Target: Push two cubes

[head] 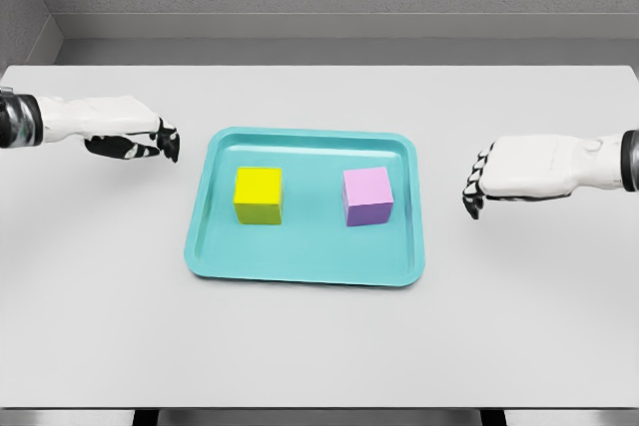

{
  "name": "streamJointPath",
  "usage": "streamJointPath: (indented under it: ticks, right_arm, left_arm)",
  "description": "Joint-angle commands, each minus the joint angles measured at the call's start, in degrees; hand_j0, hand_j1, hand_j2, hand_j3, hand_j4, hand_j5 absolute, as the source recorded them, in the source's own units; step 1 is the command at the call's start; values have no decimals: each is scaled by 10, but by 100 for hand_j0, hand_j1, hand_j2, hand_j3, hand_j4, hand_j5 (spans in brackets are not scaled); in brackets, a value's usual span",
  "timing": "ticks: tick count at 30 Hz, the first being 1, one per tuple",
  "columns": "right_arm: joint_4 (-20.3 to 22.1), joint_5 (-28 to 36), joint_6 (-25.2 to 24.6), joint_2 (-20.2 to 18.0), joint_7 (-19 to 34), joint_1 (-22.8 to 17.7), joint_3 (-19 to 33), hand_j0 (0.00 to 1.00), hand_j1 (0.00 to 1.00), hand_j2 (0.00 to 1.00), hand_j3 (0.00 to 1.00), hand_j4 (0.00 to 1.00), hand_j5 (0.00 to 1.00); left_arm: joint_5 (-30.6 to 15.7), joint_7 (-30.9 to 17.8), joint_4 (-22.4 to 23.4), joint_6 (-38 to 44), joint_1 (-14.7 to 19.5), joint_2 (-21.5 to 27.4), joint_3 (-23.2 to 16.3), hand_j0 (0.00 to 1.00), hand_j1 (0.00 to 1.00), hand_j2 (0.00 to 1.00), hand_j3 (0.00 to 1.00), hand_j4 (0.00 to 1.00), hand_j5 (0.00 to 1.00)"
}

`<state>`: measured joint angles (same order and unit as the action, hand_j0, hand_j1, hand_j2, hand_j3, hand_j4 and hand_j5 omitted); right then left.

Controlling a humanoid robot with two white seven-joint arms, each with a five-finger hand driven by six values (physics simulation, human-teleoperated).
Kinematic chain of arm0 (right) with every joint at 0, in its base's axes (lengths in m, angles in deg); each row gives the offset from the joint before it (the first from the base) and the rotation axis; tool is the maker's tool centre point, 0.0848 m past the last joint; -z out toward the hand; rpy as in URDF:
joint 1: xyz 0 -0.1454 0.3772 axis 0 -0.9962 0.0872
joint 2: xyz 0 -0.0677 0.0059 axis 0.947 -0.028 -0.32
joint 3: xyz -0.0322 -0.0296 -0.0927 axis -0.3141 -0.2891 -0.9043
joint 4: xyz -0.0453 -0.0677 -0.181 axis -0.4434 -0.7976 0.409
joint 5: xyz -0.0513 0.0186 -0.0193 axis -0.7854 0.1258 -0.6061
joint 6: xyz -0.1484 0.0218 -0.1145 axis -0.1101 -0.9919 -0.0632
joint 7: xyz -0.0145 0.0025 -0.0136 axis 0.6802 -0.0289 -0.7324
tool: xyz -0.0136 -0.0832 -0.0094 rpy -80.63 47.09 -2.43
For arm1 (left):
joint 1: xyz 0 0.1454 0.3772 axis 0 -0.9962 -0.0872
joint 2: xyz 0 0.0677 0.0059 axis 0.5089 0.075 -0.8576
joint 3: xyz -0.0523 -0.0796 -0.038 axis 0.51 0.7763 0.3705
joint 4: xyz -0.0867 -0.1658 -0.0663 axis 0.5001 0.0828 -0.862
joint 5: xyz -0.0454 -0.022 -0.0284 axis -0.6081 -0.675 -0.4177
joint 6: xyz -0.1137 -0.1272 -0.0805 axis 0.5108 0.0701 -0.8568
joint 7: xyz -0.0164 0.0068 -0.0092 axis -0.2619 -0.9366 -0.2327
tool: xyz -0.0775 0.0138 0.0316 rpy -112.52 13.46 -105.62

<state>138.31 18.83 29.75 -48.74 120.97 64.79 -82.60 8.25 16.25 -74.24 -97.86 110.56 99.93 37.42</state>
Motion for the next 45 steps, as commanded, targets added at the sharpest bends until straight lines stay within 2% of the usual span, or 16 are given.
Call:
streamJointPath:
  ticks: [1, 5, 8, 11, 15, 20, 24, 26, 31, 33, 35, 45]
  right_arm:
    - [0, -15, -1, 24, 0, 0, -25, 33, 33, 33, 33, 33, 33]
    - [-3, -27, -1, 45, 0, 6, -37, 35, 35, 35, 35, 35, 35]
    - [-6, -32, -1, 55, 0, 18, -48, 35, 35, 35, 35, 35, 35]
    - [-25, -45, -1, 75, 0, 26, -54, 35, 35, 35, 35, 35, 35]
    - [-60, -46, -1, 93, 0, 27, -63, 35, 35, 35, 35, 35, 35]
    - [-78, -68, -1, 112, 0, 34, -74, 35, 35, 35, 35, 35, 35]
    - [-107, -78, -1, 130, 0, 35, -76, 35, 35, 35, 35, 35, 35]
    - [-138, -85, -1, 151, 0, 42, -76, 35, 35, 35, 35, 35, 35]
    - [-155, -85, -1, 157, 0, 47, -83, 35, 35, 35, 35, 35, 35]
    - [-179, -90, -1, 174, 0, 49, -83, 35, 35, 35, 35, 35, 35]
    - [-182, -97, -1, 185, 0, 51, -83, 35, 35, 35, 35, 35, 35]
    - [-180, -97, -1, 199, 0, 55, -89, 36, 36, 36, 36, 36, 36]
  left_arm:
    - [-1, -5, 1, 1, 0, -11, -2, 17, 17, 17, 17, 17, 17]
    - [17, -5, -5, 1, -1, -28, -3, 17, 17, 17, 17, 17, 17]
    - [17, -5, -33, 1, -1, -33, -4, 17, 17, 17, 17, 17, 17]
    - [23, -5, -43, 1, -7, -52, -6, 17, 17, 17, 17, 17, 17]
    - [40, -5, -88, 1, -15, -46, -7, 17, 17, 17, 17, 17, 17]
    - [45, -5, -87, 1, -15, -43, -3, 17, 17, 17, 17, 17, 17]
    - [68, -5, -84, 1, -18, -49, -6, 17, 17, 17, 17, 17, 17]
    - [70, -5, -83, 1, -18, -49, -6, 17, 17, 17, 17, 17, 17]
    - [82, -5, -74, 1, -21, -52, -7, 17, 17, 17, 17, 17, 17]
    - [83, -5, -74, 1, -22, -53, -7, 17, 17, 17, 17, 17, 17]
    - [102, -5, -75, 1, -22, -67, -7, 17, 17, 17, 17, 17, 17]
    - [159, -5, -78, 1, -22, -67, -7, 18, 18, 18, 18, 18, 18]
